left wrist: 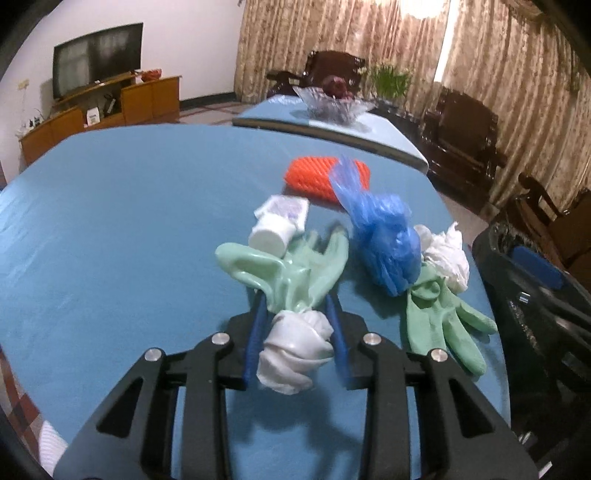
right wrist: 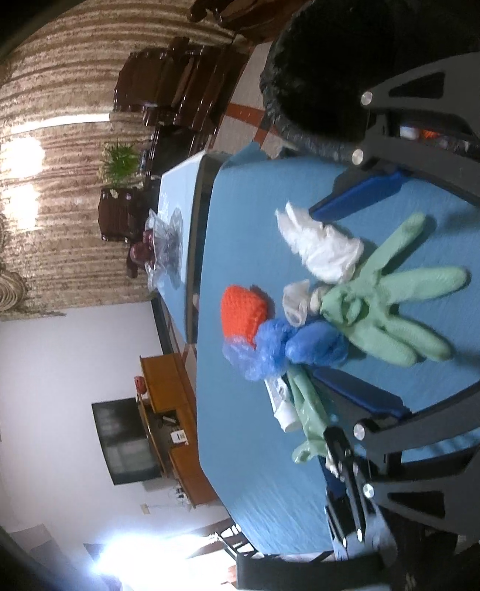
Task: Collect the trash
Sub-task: 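Grasp the white tissue with the left gripper while the right gripper grasps the blue bag, then carry the tissue, glove and blue bag to the bin and release both grippers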
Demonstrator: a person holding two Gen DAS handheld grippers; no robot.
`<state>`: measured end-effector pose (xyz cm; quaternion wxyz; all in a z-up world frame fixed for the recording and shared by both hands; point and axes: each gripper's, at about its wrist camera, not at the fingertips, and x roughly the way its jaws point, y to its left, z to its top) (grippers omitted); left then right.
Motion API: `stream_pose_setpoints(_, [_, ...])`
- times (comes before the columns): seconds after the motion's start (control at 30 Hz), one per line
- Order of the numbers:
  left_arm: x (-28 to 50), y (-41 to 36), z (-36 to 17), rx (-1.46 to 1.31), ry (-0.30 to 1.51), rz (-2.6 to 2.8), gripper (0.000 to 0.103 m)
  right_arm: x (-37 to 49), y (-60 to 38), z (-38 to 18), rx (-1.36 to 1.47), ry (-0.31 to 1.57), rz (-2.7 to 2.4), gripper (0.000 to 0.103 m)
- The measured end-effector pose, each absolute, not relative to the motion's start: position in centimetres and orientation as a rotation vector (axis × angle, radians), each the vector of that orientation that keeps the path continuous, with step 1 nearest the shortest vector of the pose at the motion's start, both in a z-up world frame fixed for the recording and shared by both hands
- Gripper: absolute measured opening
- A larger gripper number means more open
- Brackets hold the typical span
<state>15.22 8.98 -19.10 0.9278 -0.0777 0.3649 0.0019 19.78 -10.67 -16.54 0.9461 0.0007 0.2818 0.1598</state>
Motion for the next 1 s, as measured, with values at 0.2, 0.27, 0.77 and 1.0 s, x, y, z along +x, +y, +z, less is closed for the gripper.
stream_pose_setpoints(0.2, [14.2, 11.2, -18.9, -0.183, 0.738, 0.052, 0.030, 21.6, -7.5, -18.0, -0.032, 0.621, 0.394, 0.062])
stream_pose_setpoints(0.27, [14.3, 11.7, -19.3, -0.202, 0.749, 0.060, 0.030, 22.5, -6.5, -18.6, -0.046, 0.639, 0.399, 0.058])
stream_pose_setpoints(0.77, [14.8, 12.2, -18.3, -0.262, 0.729, 0.039, 0.030, 24.2, -5.8, -18.0, -0.034, 0.682, 0.417, 0.026])
stream_pose_setpoints(1.0, [14.7, 11.4, -15.7, -0.281, 0.673, 0.001, 0.030, 23.2, -7.1, -14.5, 0.007, 0.609, 0.418, 0.026])
